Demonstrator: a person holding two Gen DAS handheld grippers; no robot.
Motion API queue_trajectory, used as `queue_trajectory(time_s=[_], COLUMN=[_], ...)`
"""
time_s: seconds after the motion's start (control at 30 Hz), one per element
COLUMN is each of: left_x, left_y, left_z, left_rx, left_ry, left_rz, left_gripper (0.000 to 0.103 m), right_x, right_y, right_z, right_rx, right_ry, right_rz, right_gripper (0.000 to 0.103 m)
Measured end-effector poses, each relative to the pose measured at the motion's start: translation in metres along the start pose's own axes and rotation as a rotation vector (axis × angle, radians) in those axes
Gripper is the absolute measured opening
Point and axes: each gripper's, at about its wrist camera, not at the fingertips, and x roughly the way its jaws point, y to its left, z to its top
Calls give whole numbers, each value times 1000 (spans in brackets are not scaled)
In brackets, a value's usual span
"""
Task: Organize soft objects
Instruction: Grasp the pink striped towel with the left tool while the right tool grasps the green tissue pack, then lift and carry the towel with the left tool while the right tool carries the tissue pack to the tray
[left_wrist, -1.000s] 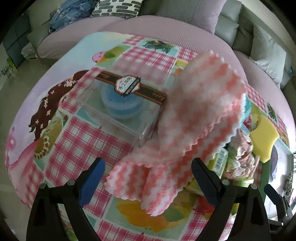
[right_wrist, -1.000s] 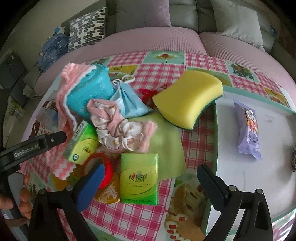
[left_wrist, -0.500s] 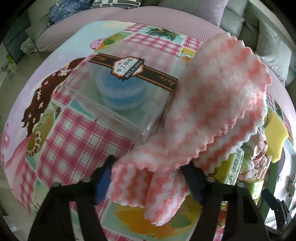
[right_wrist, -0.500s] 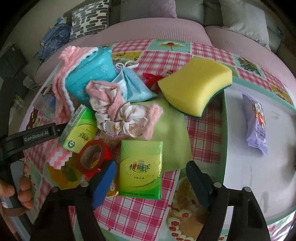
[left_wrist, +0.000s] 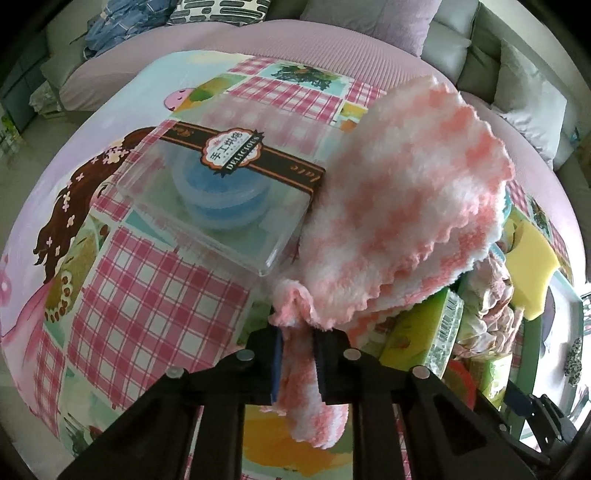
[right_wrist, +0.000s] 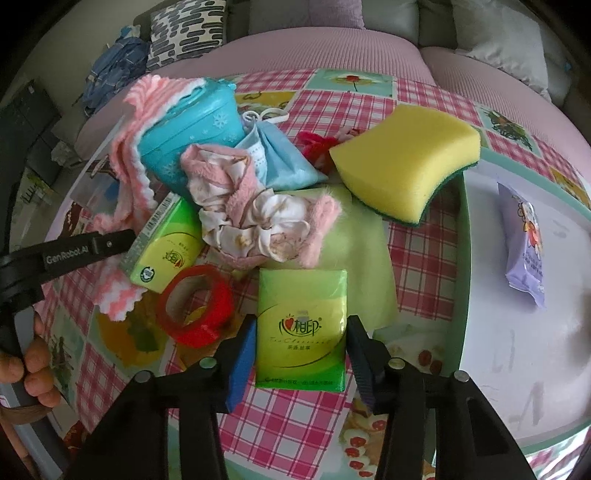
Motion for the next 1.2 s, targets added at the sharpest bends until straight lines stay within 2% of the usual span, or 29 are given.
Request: queue_trajectory(time_s=[0.2,0.4,0.77,1.2], left_x=[-14,-33,-81,-127], left_y=[3,9,6,-8], left_z=[0,6,2,-2], left_rx=[-2,-8,2,52], left_ry=[-28,-91,-295,-487], left_rz=[-17,-40,-102,-182], left_gripper=[12,11,11,11], right_x=[-4,-16,-39,-50], right_y=[0,-4,-12,-22], right_z=[0,7,14,16], right_rx=[-3,-3,17,57], right_ry=[-7,-27,-86,-136], right_rz=[5,0,-14,-17], right_gripper=[50,50,50,50])
